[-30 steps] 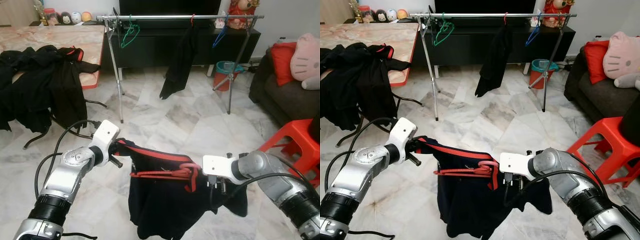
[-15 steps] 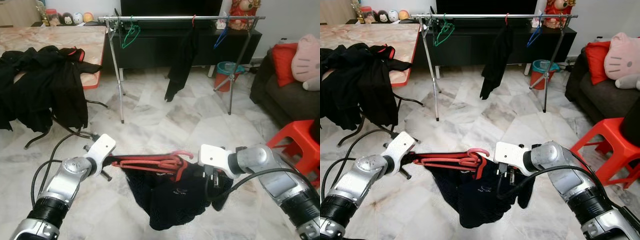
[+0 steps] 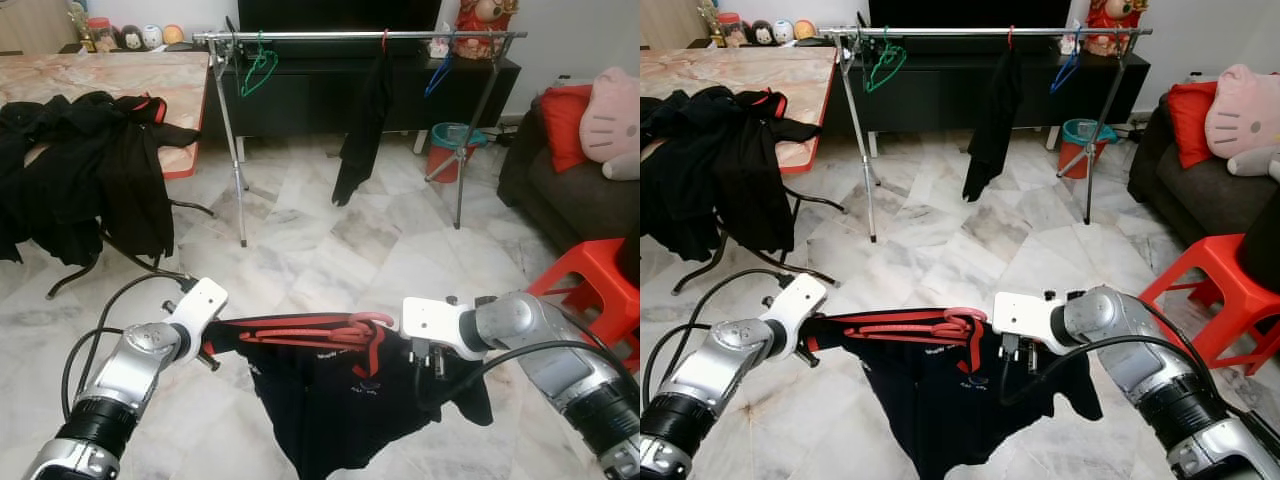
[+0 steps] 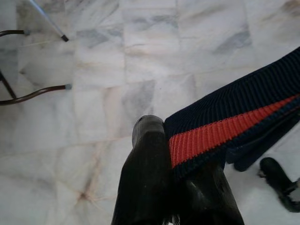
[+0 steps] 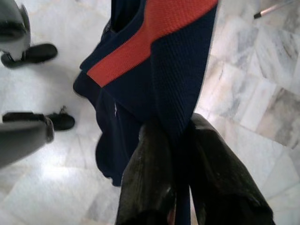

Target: Hang hanger

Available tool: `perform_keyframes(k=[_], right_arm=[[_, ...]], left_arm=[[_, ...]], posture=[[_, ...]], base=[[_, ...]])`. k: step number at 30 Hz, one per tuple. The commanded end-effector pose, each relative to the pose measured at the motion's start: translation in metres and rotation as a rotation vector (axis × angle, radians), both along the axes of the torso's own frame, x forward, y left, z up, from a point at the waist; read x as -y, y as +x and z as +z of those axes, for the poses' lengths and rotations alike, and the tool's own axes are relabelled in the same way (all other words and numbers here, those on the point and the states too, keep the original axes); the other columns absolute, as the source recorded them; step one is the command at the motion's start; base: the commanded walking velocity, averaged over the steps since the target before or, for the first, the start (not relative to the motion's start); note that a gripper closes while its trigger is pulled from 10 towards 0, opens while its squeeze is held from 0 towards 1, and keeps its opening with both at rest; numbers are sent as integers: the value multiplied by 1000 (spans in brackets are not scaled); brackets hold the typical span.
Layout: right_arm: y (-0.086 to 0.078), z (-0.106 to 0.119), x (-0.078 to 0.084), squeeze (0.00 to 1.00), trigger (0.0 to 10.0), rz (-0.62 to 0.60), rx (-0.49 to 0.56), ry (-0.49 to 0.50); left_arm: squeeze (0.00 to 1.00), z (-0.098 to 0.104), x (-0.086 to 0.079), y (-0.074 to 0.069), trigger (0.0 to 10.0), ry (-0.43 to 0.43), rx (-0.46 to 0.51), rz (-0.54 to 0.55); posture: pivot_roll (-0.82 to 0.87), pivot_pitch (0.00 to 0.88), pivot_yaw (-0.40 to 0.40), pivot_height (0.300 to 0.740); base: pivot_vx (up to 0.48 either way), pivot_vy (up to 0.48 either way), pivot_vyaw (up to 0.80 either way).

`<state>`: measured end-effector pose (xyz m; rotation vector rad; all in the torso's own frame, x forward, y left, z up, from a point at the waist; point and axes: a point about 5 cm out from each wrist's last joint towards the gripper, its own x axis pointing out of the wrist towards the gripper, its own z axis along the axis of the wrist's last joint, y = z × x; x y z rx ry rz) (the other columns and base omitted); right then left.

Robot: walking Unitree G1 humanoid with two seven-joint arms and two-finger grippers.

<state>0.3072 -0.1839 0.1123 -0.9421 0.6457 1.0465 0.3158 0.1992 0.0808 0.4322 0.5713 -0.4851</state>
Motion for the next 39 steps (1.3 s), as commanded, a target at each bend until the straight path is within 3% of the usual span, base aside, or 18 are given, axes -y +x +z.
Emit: perform_keyframes(k=[1,9,16,19,20,25,26,33,36,37,38,39], right_arm=[[4,4,23,0,10000,-73,17,-95],[11,-5,32,0,10000,-187,79,-162],[19,-7,20,0,10000,-241,154,-118],[23,-6,8,0,10000,-265,169,-30],[24,-3,-7,0,10000,-260,163,79],[23,-1,-19,0,10000,-240,147,148],[22,0,-31,0,10000,-209,146,202],[23,2,-50,0,10000,-203,161,262],[31,0,-53,0,10000,-282,223,237],[33,1,-54,0,10000,-311,232,252],[35,2,-55,0,10000,-355,244,277],[36,3,-56,0,10000,-374,252,288]], left_arm=[[0,12,-22,1,10000,18,15,62],[0,30,-10,0,10000,-97,19,-15],[0,39,11,-5,10000,-215,-3,-120],[0,36,22,-11,10000,-234,-34,-175],[0,33,31,-16,10000,-236,-58,-212],[0,30,41,-17,10000,-253,-66,-226],[0,30,51,-17,10000,-283,-63,-225],[0,35,75,-18,10000,-364,-47,-258],[16,44,89,-21,10000,-438,-19,-322],[475,45,91,-22,10000,-449,-18,-338],[635,46,95,-24,10000,-461,-16,-357],[984,46,95,-25,10000,-461,-15,-362]], posture=[[-145,0,-53,732],[-143,0,-53,732],[-141,0,-52,732],[-140,0,-51,732],[-139,0,-51,732],[-140,0,-50,732],[-138,0,-51,732],[-140,0,-51,732],[-141,0,-52,732],[-140,0,-52,732],[-139,0,-49,732],[-139,0,-49,732]], base=[[0,0,0],[0,0,0],[0,0,0],[0,0,0],[0,0,0],[0,0,0],[0,0,0],[0,0,0],[0,0,0],[0,0,0],[0,0,0],[0,0,0]])
